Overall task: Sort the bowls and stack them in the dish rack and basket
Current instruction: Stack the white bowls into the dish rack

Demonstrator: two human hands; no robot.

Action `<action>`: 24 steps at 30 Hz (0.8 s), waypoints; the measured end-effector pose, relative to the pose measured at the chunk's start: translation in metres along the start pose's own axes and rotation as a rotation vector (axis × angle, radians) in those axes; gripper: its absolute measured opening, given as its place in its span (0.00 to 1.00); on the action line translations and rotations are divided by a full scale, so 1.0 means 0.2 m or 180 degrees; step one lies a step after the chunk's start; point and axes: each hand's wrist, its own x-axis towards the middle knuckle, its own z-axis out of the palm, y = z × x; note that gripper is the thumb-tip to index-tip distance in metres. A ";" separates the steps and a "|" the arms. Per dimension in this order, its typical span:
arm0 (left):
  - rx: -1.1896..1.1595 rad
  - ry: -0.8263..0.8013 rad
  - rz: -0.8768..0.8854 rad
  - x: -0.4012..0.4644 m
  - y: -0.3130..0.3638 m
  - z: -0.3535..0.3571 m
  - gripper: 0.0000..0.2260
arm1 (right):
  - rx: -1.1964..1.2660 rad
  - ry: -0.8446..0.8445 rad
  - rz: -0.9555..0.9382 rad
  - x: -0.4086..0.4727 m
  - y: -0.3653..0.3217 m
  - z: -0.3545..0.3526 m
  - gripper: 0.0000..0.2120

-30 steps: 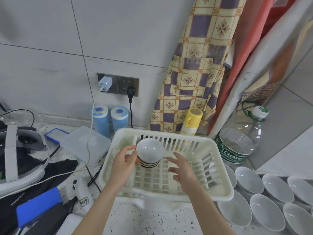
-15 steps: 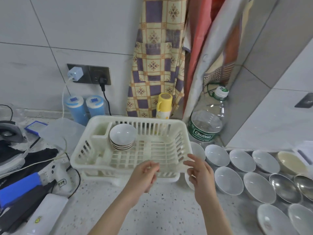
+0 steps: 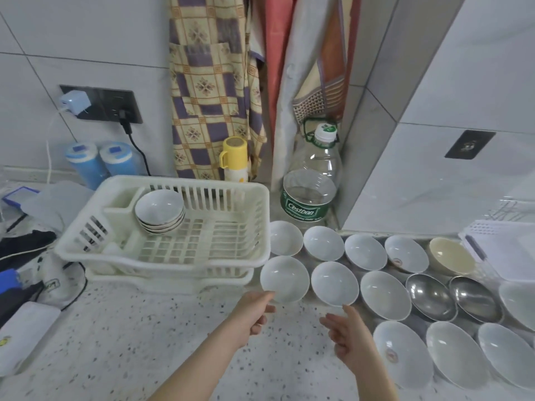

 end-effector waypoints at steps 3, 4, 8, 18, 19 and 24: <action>-0.0035 0.0206 -0.0027 0.10 -0.04 0.07 0.11 | 0.0204 -0.0034 0.0107 0.07 0.03 -0.01 0.19; -0.0070 0.0267 -0.0065 0.12 -0.05 0.09 0.12 | 0.0180 0.0008 0.0086 0.09 0.03 -0.02 0.18; -0.0169 0.0459 -0.0186 0.21 -0.09 0.14 0.15 | -0.0026 0.0148 -0.0031 0.14 -0.02 -0.03 0.18; -0.0729 0.0230 -0.0070 0.23 -0.11 0.18 0.10 | -0.0202 0.0166 -0.0064 0.21 -0.09 -0.03 0.05; -0.0743 0.0225 -0.0065 0.22 -0.11 0.17 0.11 | -0.0177 0.0186 -0.0075 0.21 -0.08 -0.03 0.04; -0.0201 0.0213 0.0126 0.12 -0.09 0.13 0.13 | 0.0114 0.0254 -0.0105 0.19 -0.05 -0.02 0.03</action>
